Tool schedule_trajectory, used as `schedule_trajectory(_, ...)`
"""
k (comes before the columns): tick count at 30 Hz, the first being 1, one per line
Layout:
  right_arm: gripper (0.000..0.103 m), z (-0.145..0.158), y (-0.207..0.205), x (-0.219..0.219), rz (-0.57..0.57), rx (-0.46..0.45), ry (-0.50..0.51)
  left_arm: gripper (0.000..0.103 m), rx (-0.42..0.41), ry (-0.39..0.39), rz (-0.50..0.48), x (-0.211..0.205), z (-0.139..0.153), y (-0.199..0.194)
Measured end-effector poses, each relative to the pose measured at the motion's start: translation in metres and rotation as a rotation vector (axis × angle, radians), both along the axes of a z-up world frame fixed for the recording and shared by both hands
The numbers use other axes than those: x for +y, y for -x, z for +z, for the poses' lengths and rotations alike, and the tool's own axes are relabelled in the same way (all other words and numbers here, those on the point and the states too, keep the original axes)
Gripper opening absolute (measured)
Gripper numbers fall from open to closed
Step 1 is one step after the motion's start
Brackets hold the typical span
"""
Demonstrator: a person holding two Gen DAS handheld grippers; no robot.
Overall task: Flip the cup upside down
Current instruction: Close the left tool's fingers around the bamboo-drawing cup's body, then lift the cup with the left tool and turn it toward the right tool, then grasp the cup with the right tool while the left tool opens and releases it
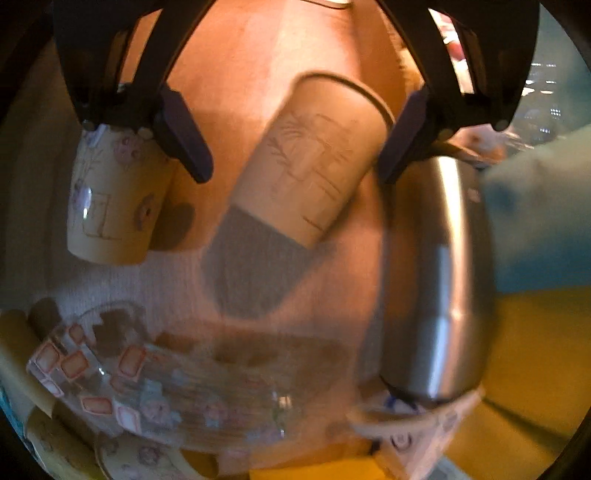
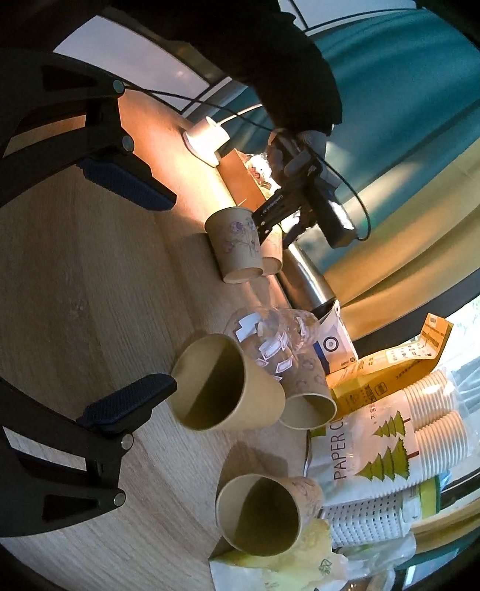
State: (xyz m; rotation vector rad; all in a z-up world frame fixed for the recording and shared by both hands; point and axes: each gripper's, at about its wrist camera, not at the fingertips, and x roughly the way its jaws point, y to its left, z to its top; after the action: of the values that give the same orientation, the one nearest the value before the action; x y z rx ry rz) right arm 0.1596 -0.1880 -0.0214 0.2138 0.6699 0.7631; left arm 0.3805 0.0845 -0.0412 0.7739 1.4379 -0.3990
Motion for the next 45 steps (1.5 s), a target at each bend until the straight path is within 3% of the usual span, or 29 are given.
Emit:
schedule_trajectory(1, 0.092, 0.000, 0.000, -0.001, 0.000, 0.000, -0.002, 0.091, 0.012, 0.005, 0.010, 0.001, -0.004, -0.001)
schedule_trajectory(3, 0.092, 0.002, 0.002, -0.001, -0.002, -0.001, -0.005, 0.072, 0.022, 0.044, 0.040, 0.004, -0.004, -0.006)
schedule_trajectory(8, 0.092, 0.002, 0.002, 0.000, -0.007, 0.003, 0.001, 0.069, 0.015, 0.125, 0.060, 0.009, 0.001, -0.002)
schedule_trajectory(12, 0.092, 0.003, 0.004, 0.001, -0.016, -0.007, 0.004, 0.068, -0.035, 0.197, 0.067, 0.004, 0.011, 0.014)
schedule_trajectory(15, 0.092, 0.005, 0.005, 0.002, -0.032, -0.017, 0.009, 0.067, -0.121, 0.263, 0.093, 0.002, 0.032, 0.028)
schedule_trajectory(21, 0.092, 0.008, 0.012, -0.003, -0.053, -0.022, -0.015, 0.068, -0.386, 0.424, 0.179, 0.000, 0.098, 0.074)
schedule_trajectory(24, 0.092, 0.013, 0.018, -0.013, -0.060, -0.009, -0.065, 0.068, -0.567, 0.520, 0.271, -0.005, 0.125, 0.121)
schedule_trajectory(27, 0.092, 0.026, 0.032, -0.027, -0.079, -0.022, -0.108, 0.068, -0.702, 0.656, 0.322, -0.004, 0.147, 0.193)
schedule_trajectory(29, 0.092, 0.036, 0.042, -0.036, -0.086, -0.033, -0.142, 0.068, -0.789, 0.715, 0.323, -0.021, 0.141, 0.237)
schedule_trajectory(32, 0.092, 0.051, 0.062, -0.047, -0.077, -0.042, -0.187, 0.068, -0.829, 0.800, 0.322, -0.043, 0.130, 0.284)
schedule_trajectory(34, 0.092, 0.060, 0.076, -0.052, -0.064, -0.046, -0.210, 0.068, -0.822, 0.824, 0.342, -0.053, 0.116, 0.302)
schedule_trajectory(38, 0.092, 0.075, 0.102, -0.046, -0.016, -0.053, -0.203, 0.068, -0.791, 0.963, 0.407, -0.062, 0.093, 0.342)
schedule_trajectory(45, 0.092, 0.071, 0.116, -0.008, 0.069, -0.002, -0.165, 0.068, -0.839, 0.968, 0.268, -0.095, 0.072, 0.388)
